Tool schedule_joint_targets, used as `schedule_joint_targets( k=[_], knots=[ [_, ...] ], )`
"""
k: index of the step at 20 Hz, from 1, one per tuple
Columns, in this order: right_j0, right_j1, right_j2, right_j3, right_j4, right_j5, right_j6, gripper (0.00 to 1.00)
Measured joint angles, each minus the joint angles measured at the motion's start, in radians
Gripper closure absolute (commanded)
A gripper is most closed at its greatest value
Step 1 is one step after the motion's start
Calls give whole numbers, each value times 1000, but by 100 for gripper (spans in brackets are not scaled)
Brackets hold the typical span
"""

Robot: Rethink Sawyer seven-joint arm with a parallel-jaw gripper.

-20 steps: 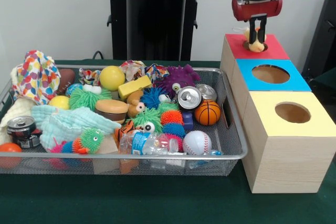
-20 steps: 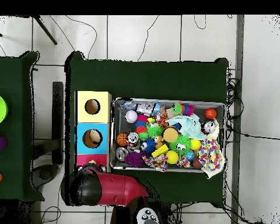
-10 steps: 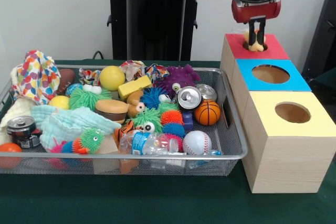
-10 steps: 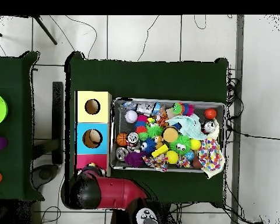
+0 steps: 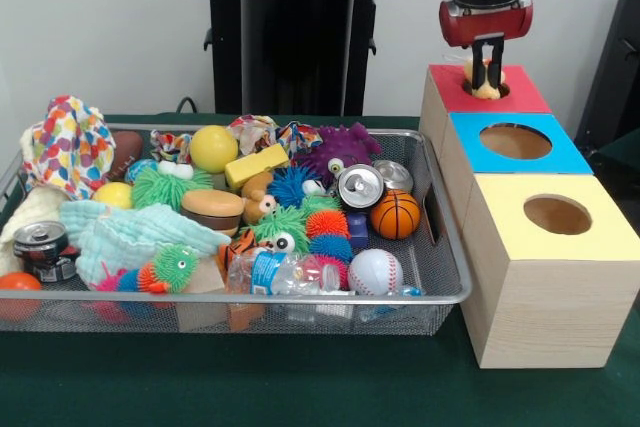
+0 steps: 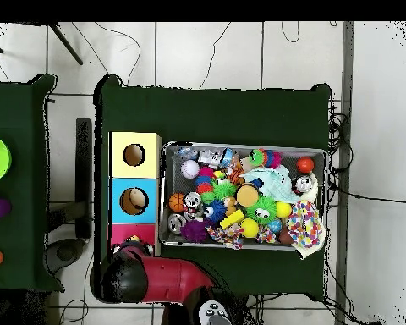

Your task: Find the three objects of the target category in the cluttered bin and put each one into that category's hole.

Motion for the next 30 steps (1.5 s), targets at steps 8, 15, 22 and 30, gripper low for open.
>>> schedule_joint_targets(
  k=[8, 15, 22, 30],
  knots=[
    [-25, 14, 17, 5, 0, -23, 0, 100],
    [-62, 28, 55, 30, -3, -69, 0, 100],
    [-90, 29, 88, 59, -13, -123, 0, 100],
    [-103, 30, 98, 64, -27, -134, 0, 100]
  ],
)
